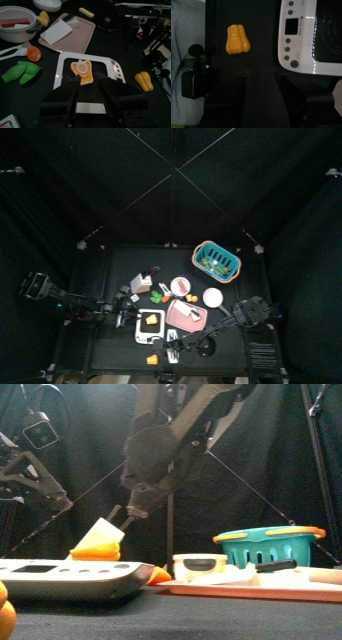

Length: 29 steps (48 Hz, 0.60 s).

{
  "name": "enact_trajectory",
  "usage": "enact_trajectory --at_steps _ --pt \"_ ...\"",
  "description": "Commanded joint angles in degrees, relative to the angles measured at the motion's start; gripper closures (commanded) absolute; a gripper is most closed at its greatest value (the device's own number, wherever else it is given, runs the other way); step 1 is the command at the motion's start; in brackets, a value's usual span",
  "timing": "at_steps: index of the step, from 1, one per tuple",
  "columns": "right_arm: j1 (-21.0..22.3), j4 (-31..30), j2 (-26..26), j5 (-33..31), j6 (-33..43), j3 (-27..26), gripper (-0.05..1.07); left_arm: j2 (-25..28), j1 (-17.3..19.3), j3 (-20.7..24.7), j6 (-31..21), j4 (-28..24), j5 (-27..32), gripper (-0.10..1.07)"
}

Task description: Grab squash half

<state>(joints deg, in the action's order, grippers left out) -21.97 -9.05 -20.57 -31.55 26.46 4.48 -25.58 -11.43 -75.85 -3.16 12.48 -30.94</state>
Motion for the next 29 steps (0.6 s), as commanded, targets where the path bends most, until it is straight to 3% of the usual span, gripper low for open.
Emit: enact_trajectory --at_steps 1,10,29 --pt "-0.4 -0.3 0.2 -0.2 0.0 -4.4 0.17 0.0 -0.1 0.6 0.0 0.0 0.0 0.25" --pt "-1.6 -1.3 -3.3 -1.3 -0.3 -9.4 0.05 0.0 -0.1 0.6 0.0 0.0 0.7 0.25" --pt "-3.5 -3.3 -11.1 -6.9 -0.6 -19.3 0.05 0.0 -0.1 0.6 0.0 0.0 0.7 0.25"
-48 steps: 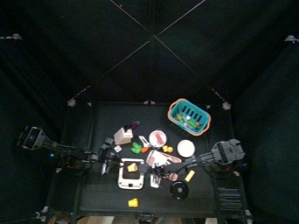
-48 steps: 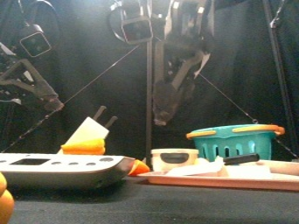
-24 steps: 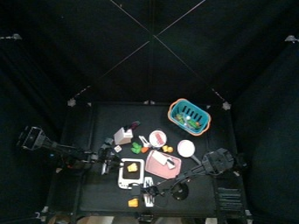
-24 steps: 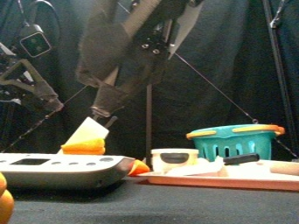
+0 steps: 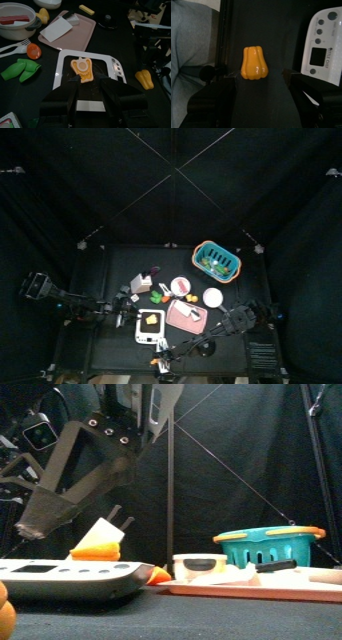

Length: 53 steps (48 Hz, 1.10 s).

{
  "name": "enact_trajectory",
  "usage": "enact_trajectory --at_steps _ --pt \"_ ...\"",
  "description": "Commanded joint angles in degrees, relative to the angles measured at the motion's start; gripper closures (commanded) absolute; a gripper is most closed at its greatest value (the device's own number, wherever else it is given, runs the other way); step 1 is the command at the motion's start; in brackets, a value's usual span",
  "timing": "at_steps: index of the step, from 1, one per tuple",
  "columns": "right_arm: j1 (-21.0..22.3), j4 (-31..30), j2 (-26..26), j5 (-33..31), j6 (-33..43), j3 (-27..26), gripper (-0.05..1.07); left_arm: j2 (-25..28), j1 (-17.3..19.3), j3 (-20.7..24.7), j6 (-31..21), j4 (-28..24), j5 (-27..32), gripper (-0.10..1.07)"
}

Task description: Grab squash half

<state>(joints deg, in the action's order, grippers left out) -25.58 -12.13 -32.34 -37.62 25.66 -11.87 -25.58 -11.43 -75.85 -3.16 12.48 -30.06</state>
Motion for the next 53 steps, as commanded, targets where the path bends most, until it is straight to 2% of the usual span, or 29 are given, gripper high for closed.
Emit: enact_trajectory --at_steps 1,10,42,53 --pt "0.1 -0.4 0.4 -1.1 0.3 -3.3 0.05 0.0 -0.1 0.6 0.0 0.0 -0.2 0.25" --pt "0.1 -0.3 -1.8 -3.2 0.2 -5.4 0.05 0.0 -0.1 0.6 0.0 0.0 0.1 0.25" --pt "0.4 0.4 -5.4 -1.8 0.4 -5.6 0.05 0.0 -0.1 0.5 -0.1 0.0 0.3 0.25" --pt "0.4 0.4 -5.1 -2.8 0.0 -5.5 0.14 0.0 -0.2 0.5 -0.1 0.0 0.2 0.25"
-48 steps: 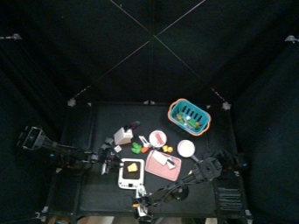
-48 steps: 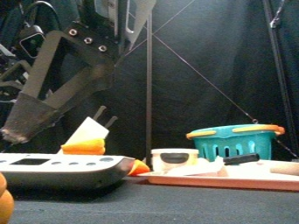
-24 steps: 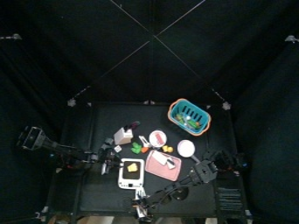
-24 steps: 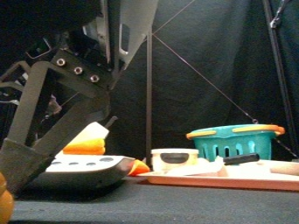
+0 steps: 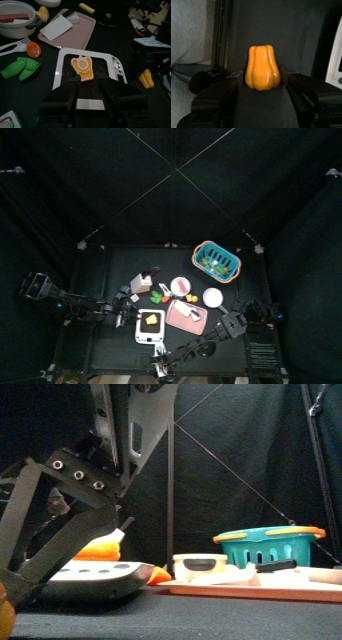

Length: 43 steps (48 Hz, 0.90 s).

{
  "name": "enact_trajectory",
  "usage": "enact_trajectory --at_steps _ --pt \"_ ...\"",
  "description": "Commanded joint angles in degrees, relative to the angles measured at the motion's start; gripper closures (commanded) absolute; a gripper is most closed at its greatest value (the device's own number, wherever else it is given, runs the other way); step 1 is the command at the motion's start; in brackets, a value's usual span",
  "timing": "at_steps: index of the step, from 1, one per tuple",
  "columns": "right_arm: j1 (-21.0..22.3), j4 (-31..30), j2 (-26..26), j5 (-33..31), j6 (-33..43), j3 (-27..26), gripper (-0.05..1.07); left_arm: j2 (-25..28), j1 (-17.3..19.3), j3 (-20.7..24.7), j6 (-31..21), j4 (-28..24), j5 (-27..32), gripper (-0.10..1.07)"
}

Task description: Grab squash half

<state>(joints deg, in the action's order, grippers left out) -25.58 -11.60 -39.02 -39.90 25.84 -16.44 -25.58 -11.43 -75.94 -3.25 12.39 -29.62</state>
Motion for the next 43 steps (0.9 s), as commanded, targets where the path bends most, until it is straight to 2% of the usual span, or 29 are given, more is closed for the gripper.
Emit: enact_trajectory --at_steps 1,12,25,43 --pt "0.4 0.0 1.8 -0.8 -0.2 -0.9 0.16 0.0 -0.1 0.6 0.0 0.1 -0.3 0.25" --pt "0.6 -0.7 2.4 -2.8 -0.3 -1.2 0.33 0.0 -0.2 0.6 0.0 0.1 -0.3 0.25" --pt "0.3 -4.2 6.5 -3.6 0.4 -1.0 0.33 0.0 -0.3 0.6 0.0 0.1 -0.2 0.25" --pt "0.5 -4.9 6.8 -4.7 0.5 -0.9 0.33 0.0 -0.4 0.6 0.1 0.1 -0.3 0.25"
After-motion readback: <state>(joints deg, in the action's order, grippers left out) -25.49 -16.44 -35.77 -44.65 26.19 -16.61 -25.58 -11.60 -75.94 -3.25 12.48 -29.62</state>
